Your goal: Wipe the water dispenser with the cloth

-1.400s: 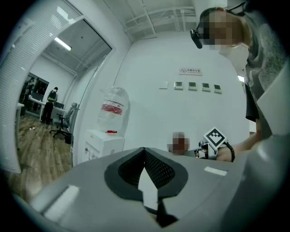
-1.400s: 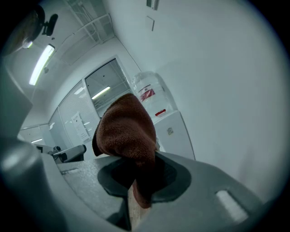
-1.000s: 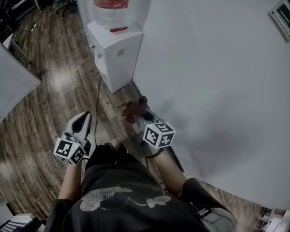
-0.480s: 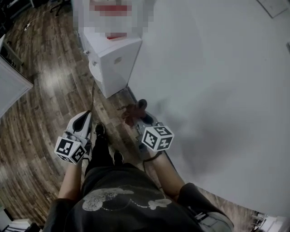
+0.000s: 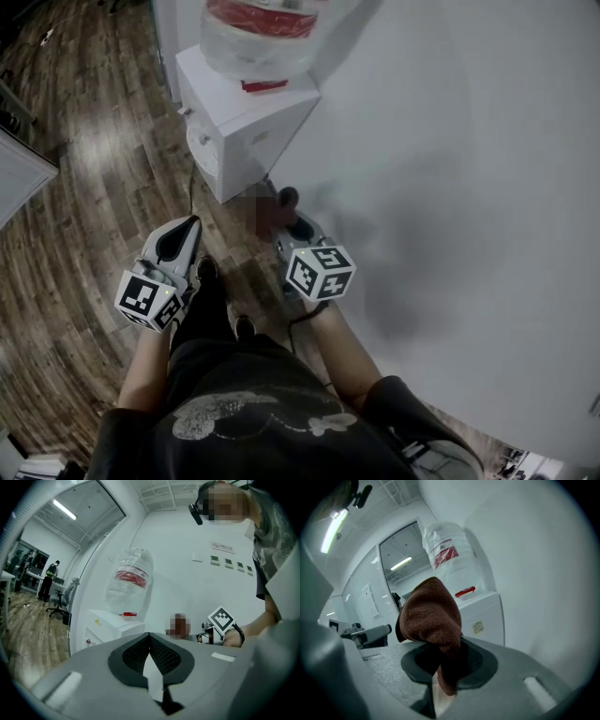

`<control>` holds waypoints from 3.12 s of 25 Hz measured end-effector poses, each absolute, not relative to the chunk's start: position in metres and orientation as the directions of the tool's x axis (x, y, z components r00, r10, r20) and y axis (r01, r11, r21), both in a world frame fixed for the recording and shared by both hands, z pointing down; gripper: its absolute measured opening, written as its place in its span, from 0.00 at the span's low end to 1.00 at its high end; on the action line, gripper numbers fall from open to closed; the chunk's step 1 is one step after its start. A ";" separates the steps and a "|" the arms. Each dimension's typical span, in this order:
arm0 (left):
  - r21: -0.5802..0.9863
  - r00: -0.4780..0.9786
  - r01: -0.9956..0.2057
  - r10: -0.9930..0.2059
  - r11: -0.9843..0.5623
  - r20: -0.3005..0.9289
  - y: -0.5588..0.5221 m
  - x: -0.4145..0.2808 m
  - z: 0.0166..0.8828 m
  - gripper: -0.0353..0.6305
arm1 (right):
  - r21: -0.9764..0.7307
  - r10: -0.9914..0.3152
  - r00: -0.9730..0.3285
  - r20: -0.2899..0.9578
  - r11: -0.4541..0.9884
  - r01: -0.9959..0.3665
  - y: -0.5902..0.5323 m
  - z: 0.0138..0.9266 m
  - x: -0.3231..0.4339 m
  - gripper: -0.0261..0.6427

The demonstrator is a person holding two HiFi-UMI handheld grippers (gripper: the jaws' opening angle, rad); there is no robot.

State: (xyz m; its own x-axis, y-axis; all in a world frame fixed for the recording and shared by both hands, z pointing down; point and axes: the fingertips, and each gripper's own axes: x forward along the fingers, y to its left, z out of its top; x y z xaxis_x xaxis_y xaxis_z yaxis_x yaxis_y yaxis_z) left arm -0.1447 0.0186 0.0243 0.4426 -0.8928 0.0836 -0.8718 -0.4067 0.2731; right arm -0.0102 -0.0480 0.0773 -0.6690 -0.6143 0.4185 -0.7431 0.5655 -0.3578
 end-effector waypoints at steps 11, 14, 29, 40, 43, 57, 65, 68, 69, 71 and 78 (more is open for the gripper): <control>0.331 0.523 -0.823 -0.844 -0.462 0.123 -0.058 -0.194 0.066 0.06 | -0.194 -0.652 -0.586 0.482 0.572 -0.797 -0.152 0.108 -0.078 0.12; 0.342 0.533 -0.816 -0.836 -0.466 0.131 -0.073 -0.196 0.078 0.06 | -0.176 -0.660 -0.582 0.475 0.577 -0.798 -0.170 0.119 -0.088 0.12; 0.346 0.420 -0.871 -0.895 -0.349 0.153 -0.084 -0.204 0.208 0.06 | -0.214 -0.611 -0.648 0.455 0.631 -0.746 -0.186 0.246 -0.110 0.12; 0.331 0.453 -0.864 -0.872 -0.379 0.185 -0.089 -0.201 0.365 0.06 | -0.248 -0.581 -0.647 0.493 0.620 -0.745 -0.184 0.426 -0.110 0.12; 0.320 0.451 -0.868 -0.872 -0.380 0.188 -0.097 -0.203 0.404 0.06 | -0.256 -0.567 -0.654 0.501 0.625 -0.738 -0.187 0.475 -0.110 0.12; 0.296 0.450 -0.871 -0.879 -0.393 0.159 -0.121 -0.201 0.561 0.06 | -0.263 -0.523 -0.678 0.517 0.657 -0.707 -0.198 0.659 -0.111 0.12; 0.303 0.464 -0.865 -0.867 -0.399 0.182 -0.122 -0.192 0.611 0.06 | -0.278 -0.446 -0.670 0.594 0.667 -0.691 -0.194 0.742 -0.109 0.12; 0.304 0.464 -0.865 -0.866 -0.399 0.184 -0.122 -0.190 0.621 0.06 | -0.262 -0.429 -0.660 0.617 0.679 -0.686 -0.192 0.758 -0.107 0.12; 0.301 0.466 -0.865 -0.865 -0.401 0.186 -0.122 -0.190 0.620 0.06 | -0.262 -0.430 -0.659 0.617 0.678 -0.687 -0.192 0.758 -0.104 0.12; 0.292 0.468 -0.866 -0.864 -0.406 0.185 -0.124 -0.189 0.610 0.06 | -0.271 -0.443 -0.666 0.599 0.671 -0.690 -0.192 0.747 -0.097 0.12; 0.173 0.475 -0.872 -0.878 -0.458 0.068 -0.130 -0.178 0.492 0.06 | -0.247 -0.536 -0.740 0.406 0.715 -0.654 -0.209 0.605 -0.063 0.12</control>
